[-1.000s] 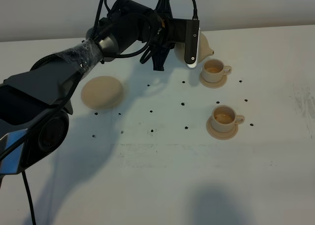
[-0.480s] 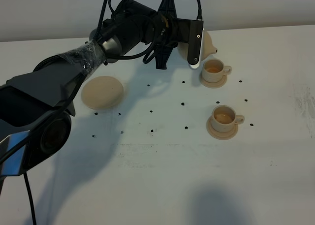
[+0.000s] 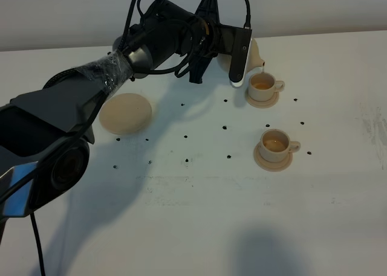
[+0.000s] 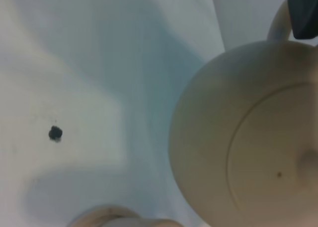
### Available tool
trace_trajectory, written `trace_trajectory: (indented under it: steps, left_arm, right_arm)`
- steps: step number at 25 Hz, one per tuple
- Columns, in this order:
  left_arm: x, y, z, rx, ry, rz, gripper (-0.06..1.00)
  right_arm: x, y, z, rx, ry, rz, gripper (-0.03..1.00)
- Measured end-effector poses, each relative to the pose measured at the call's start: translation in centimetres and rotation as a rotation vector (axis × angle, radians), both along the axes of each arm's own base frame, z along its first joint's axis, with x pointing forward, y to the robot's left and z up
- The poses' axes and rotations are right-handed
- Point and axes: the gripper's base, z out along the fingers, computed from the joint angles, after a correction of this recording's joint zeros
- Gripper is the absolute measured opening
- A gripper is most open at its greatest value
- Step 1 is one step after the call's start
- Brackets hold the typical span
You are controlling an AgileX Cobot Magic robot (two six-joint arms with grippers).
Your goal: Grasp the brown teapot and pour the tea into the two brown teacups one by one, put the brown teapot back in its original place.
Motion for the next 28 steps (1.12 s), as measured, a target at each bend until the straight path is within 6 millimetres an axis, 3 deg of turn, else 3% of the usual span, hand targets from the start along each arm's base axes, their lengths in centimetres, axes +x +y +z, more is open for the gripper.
trace_trajectory:
  steps: [28]
  left_arm:
    - [-0.11, -0.38, 0.12, 0.119, -0.066, -0.123, 0.09]
  right_arm:
    - [0.00, 0.00, 0.00, 0.000, 0.000, 0.000, 0.22]
